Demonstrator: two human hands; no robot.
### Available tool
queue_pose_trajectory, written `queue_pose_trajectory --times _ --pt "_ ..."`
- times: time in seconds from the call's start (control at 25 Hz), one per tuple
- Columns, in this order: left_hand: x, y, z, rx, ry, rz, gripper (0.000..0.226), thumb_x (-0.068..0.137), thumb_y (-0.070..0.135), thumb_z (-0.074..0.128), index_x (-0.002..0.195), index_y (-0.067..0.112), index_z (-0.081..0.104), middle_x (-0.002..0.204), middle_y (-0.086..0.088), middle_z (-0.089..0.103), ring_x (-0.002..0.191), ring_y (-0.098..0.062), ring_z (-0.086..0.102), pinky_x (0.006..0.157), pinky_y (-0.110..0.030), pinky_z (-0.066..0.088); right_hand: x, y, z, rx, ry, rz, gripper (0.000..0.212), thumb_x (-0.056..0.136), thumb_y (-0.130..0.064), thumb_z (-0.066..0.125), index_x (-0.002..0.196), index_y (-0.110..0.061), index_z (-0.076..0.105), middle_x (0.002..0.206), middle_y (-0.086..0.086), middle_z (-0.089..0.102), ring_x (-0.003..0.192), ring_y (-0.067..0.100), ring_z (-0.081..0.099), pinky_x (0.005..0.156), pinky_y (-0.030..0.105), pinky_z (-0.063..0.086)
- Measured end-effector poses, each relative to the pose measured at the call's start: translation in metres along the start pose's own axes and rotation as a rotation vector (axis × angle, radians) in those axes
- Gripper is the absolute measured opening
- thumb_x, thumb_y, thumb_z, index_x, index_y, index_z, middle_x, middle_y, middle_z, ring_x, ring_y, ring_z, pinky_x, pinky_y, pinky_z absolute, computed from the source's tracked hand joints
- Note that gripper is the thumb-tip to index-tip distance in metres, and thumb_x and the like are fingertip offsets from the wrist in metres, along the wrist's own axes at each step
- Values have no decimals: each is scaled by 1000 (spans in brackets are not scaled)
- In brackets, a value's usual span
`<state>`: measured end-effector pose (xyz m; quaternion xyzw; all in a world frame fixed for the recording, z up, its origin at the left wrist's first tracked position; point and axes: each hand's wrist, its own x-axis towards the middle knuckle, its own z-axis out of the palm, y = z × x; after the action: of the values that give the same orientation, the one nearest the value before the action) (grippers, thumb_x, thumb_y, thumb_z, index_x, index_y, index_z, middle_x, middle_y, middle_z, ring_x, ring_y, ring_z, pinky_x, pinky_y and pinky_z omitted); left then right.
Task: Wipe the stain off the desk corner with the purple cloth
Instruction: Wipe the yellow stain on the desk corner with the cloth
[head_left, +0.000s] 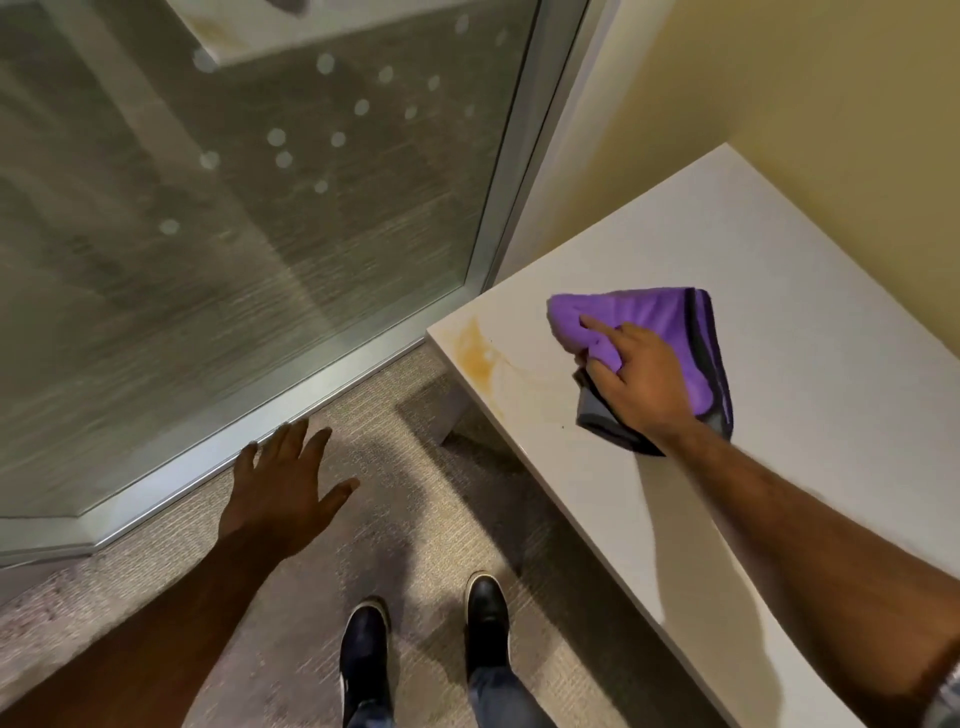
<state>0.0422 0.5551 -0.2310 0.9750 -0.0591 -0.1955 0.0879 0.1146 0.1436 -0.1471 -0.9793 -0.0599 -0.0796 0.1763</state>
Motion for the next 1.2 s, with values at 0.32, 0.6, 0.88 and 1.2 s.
queue_pose_trajectory --times 0.32,0.6,0.88,1.2 --pt "-8 -9 5 -3 -12 -28 89 80 78 21 149 22 29 161 -11 22 148 -28 20 117 -54 15 78 -56 39 -115 -21 11 55 88 -53 38 134 -29 59 94 10 68 88 33 61 72 41 50" --pt "-18 11 4 7 -65 -8 86 81 76 21 147 23 35 162 -9 19 148 -27 19 118 -53 12 -34 -46 8 26 -90 -208 50 90 -45 48 132 -22 61 87 7 63 80 28 57 68 41 43" --pt "-22 6 3 -31 -9 -5 86 82 76 23 149 23 30 161 -10 21 148 -27 19 117 -53 13 28 -51 26 -43 107 228 58 91 -52 30 126 -18 63 93 11 68 86 29 62 74 43 51" --pt "-42 11 24 -32 -68 -13 85 82 75 23 150 25 27 162 -9 17 149 -26 16 118 -52 10 59 -123 54 -96 -39 -122 56 82 -49 41 131 -29 62 94 8 66 94 36 61 75 43 46"
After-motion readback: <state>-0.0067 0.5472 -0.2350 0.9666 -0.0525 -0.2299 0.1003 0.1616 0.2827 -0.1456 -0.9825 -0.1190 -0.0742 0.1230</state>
